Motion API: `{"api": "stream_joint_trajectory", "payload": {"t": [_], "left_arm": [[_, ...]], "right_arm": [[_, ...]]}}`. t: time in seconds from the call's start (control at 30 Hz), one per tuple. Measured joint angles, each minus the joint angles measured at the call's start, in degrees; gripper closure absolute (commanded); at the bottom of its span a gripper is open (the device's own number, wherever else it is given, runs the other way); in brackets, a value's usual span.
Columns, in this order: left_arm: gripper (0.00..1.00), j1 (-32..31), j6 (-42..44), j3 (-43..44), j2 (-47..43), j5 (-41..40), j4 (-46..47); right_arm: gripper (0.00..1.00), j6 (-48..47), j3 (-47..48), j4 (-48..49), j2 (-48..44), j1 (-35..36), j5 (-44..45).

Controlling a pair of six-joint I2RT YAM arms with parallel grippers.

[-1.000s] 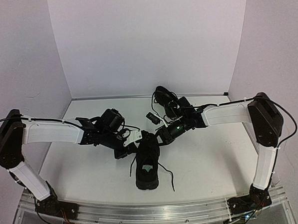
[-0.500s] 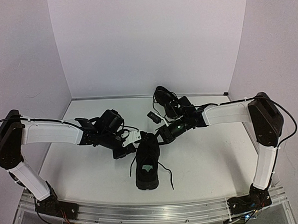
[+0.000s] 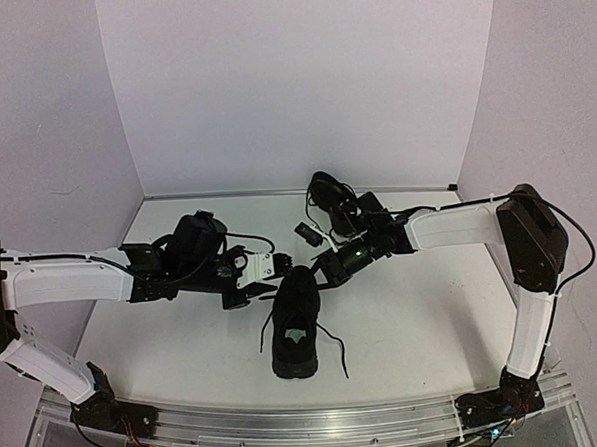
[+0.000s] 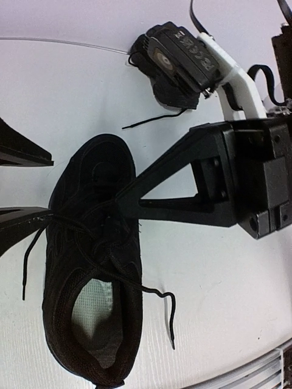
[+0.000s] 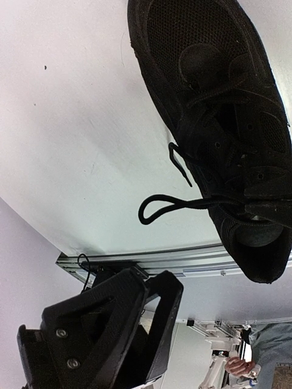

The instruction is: Tie the shoes

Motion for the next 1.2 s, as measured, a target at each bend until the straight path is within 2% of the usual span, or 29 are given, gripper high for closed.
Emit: {"api": "stream_joint_trajectory", "payload": {"t": [0.23,0.47,1.2], "left_arm": [[0.82,-2.2,6.1,0.0,3.8,0.0,0.2],[0.82,-3.5,10.1,0.9,9.2,-0.8,-1.3],[0.81,-4.2,12.2,2.2,10.8,-2.5,-0.6]], "right_arm": [[1.00,0.0,0.0,0.0,0.0,0.0,-0.2],[1.00,0.2,0.0,0.0,0.0,0.0,-0.4],[1.00,0.4,0.0,0.0,0.2,0.0,-0.6]]}}
